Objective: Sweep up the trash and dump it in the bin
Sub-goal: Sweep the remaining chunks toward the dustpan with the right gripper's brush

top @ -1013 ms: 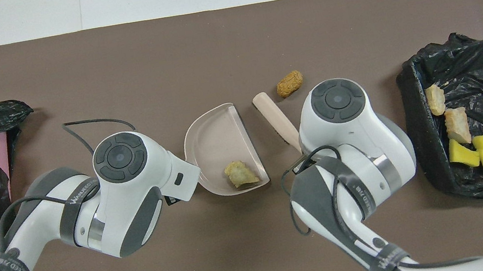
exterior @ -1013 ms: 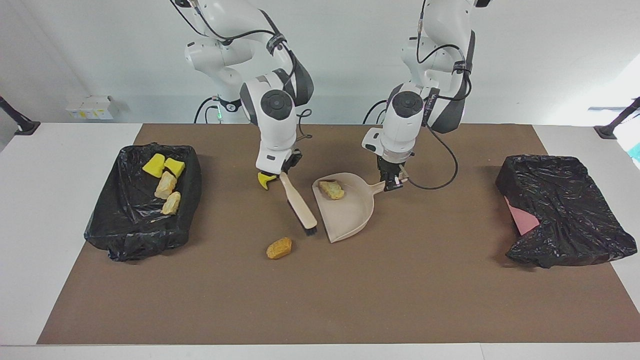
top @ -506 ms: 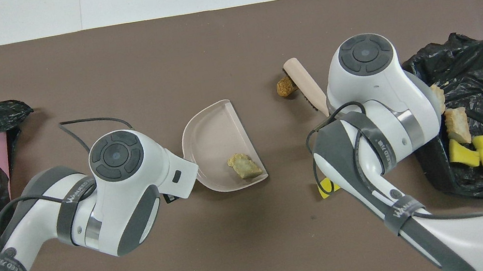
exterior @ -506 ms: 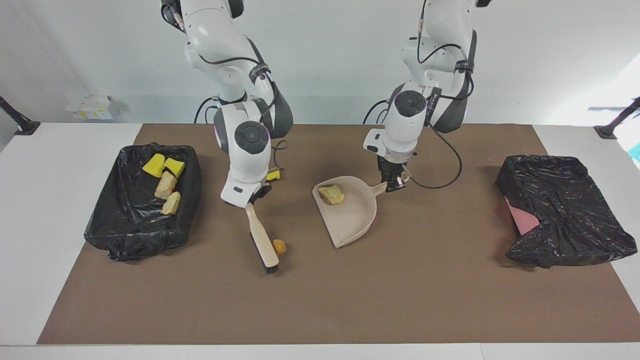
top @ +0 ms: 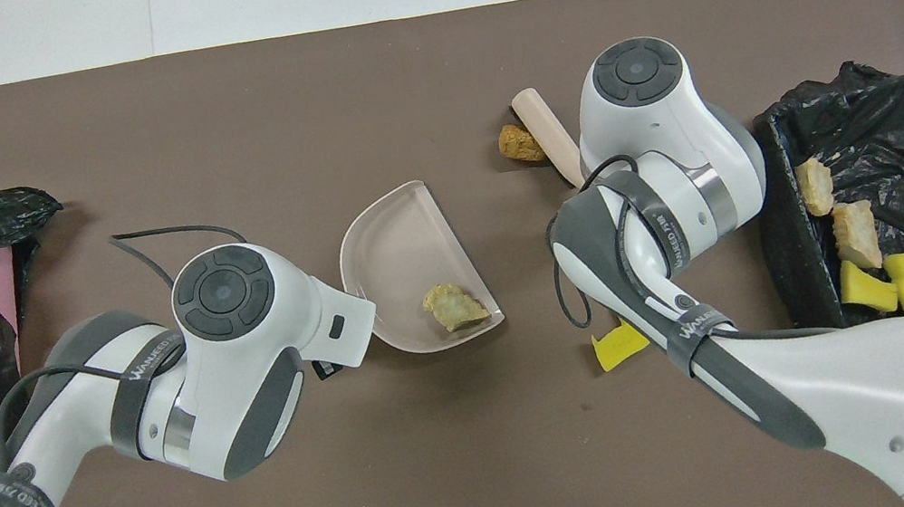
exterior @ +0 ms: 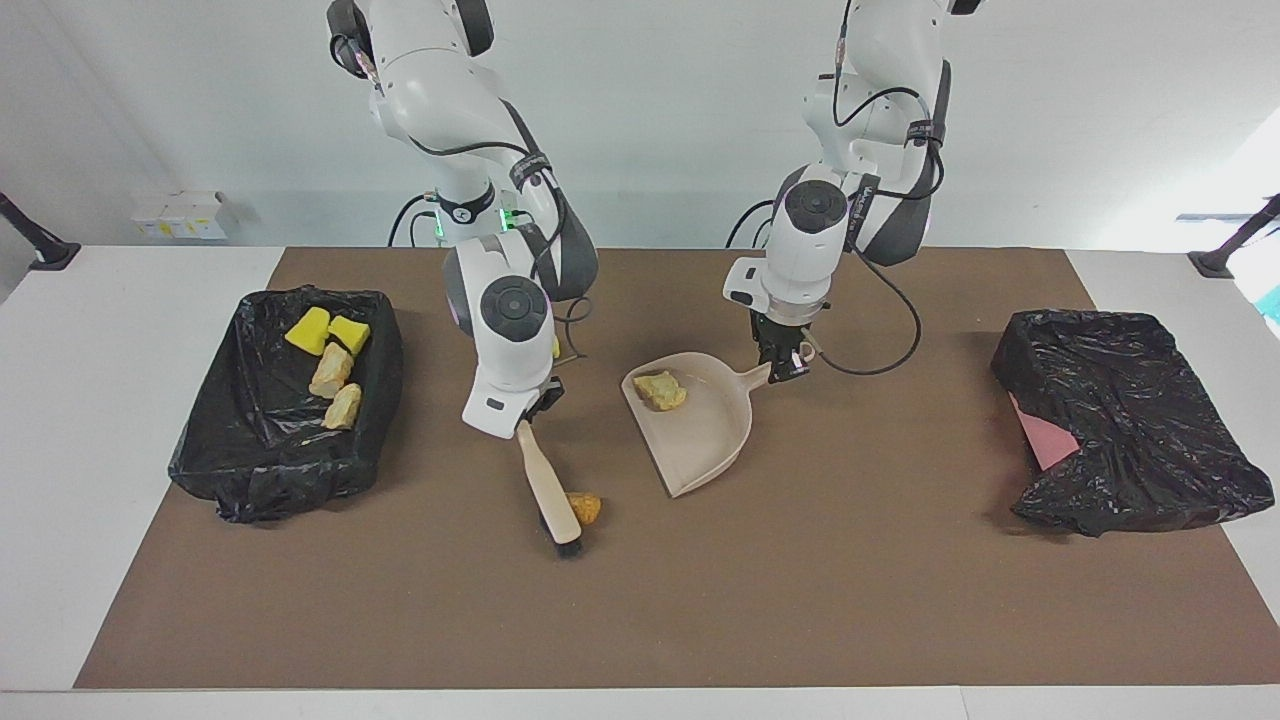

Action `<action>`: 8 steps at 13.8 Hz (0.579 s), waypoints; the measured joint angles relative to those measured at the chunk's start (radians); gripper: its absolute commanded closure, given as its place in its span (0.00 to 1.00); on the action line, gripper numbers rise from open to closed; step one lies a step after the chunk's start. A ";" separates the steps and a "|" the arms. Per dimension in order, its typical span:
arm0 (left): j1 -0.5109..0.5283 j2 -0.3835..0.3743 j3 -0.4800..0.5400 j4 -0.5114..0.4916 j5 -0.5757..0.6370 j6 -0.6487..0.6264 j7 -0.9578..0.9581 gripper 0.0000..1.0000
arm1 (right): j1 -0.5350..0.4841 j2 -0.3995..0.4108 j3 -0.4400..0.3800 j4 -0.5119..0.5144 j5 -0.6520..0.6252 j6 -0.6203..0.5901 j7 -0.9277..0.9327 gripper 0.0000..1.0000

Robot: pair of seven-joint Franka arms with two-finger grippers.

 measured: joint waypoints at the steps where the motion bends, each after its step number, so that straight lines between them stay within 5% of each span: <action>1: 0.000 0.000 0.000 0.000 0.000 0.000 -0.001 1.00 | 0.028 -0.008 0.001 -0.013 0.024 -0.006 0.000 1.00; 8: 0.000 0.003 0.000 -0.015 0.000 0.007 -0.011 1.00 | 0.189 -0.116 0.006 -0.135 0.143 -0.084 0.062 1.00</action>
